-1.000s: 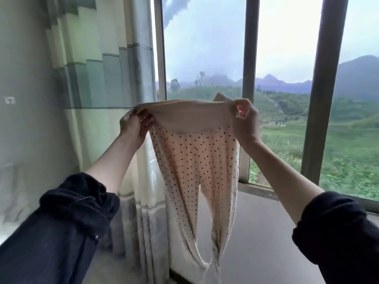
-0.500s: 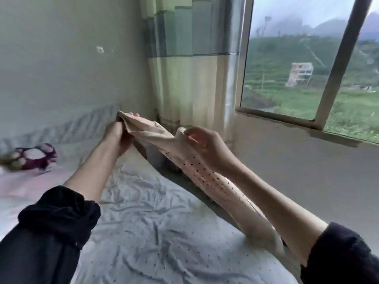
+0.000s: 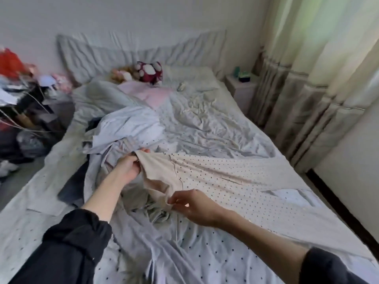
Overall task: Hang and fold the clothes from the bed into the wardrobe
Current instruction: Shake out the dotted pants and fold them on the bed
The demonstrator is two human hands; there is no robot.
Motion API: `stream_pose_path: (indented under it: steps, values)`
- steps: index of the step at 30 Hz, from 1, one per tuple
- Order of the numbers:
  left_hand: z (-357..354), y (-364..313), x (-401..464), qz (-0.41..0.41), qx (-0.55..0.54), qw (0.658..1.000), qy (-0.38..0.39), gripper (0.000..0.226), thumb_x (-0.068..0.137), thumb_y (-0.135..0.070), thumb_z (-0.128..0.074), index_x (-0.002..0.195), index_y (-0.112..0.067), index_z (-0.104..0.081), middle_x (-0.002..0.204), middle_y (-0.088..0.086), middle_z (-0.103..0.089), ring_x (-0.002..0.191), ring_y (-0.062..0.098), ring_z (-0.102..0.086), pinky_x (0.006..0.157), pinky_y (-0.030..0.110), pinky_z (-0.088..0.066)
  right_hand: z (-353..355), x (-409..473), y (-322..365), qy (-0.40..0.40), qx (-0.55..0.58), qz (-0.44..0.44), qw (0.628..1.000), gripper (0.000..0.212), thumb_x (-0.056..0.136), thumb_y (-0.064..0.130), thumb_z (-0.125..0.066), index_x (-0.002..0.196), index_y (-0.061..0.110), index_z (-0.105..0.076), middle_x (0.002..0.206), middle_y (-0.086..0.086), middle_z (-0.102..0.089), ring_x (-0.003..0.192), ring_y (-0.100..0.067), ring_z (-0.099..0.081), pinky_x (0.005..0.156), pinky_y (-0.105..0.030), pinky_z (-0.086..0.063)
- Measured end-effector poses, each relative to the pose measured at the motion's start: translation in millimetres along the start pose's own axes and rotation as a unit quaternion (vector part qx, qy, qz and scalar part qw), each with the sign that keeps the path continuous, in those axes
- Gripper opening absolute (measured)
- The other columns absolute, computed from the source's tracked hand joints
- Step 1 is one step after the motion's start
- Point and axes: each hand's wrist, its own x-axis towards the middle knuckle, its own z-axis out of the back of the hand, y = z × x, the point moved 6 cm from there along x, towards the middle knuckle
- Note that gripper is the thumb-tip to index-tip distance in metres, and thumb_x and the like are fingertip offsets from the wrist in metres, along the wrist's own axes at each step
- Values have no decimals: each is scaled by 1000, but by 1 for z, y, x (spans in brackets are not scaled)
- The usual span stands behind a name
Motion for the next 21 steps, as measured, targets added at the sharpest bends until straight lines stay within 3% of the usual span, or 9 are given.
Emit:
stream_pose_path:
  steps: [5,8,11,13,16,18,21]
  values:
    - [40,-17,10,-10,-13,999,-29,39,96,9,-17,96,-6,-53,138,15,-47,133,22,-40,102,29,-34,-45,34,15,29,-1,28,999,19,93,17,-55,108,11,-65,109,-7,-69,103,-26,-63,89,-34,-47]
    - [70,-21,19,-14,11,998,-62,38,97,8,-19,110,-3,-54,136,10,-47,130,19,-43,98,26,-36,-73,56,25,47,-21,50,997,20,93,17,-53,110,14,-64,112,-7,-68,104,-29,-61,89,-35,-45]
    - [106,-4,29,-11,49,994,-97,36,95,13,-24,87,-6,-55,111,11,-62,98,16,-63,93,23,-47,-114,78,15,90,-55,48,993,21,95,19,-51,111,17,-64,111,-9,-68,102,-34,-60,87,-38,-45]
    - [125,12,36,-8,70,992,-103,33,95,13,-29,85,-6,-54,99,10,-67,82,13,-63,82,21,-50,-141,85,-6,130,-68,35,989,24,96,18,-48,114,16,-63,114,-10,-67,103,-34,-59,89,-38,-45]
    - [160,40,41,4,53,992,-119,25,97,8,-30,104,8,-54,126,23,-52,109,24,-60,99,33,-43,-183,78,-42,204,-67,9,977,31,98,17,-45,127,17,-55,125,-12,-61,112,-33,-56,95,-37,-43]
    - [180,63,37,15,82,985,-154,31,96,7,-36,125,12,-47,126,25,-51,114,33,-55,103,36,-41,-203,64,-65,222,-74,-13,972,35,98,20,-44,132,22,-50,126,-12,-61,113,-32,-56,97,-37,-42]
    - [196,92,26,-41,205,951,-227,29,93,5,-46,120,7,-55,90,8,-68,76,19,-59,74,22,-50,-202,45,-95,185,-43,-57,980,35,97,18,-45,131,20,-52,131,-8,-58,121,-28,-51,102,-37,-39]
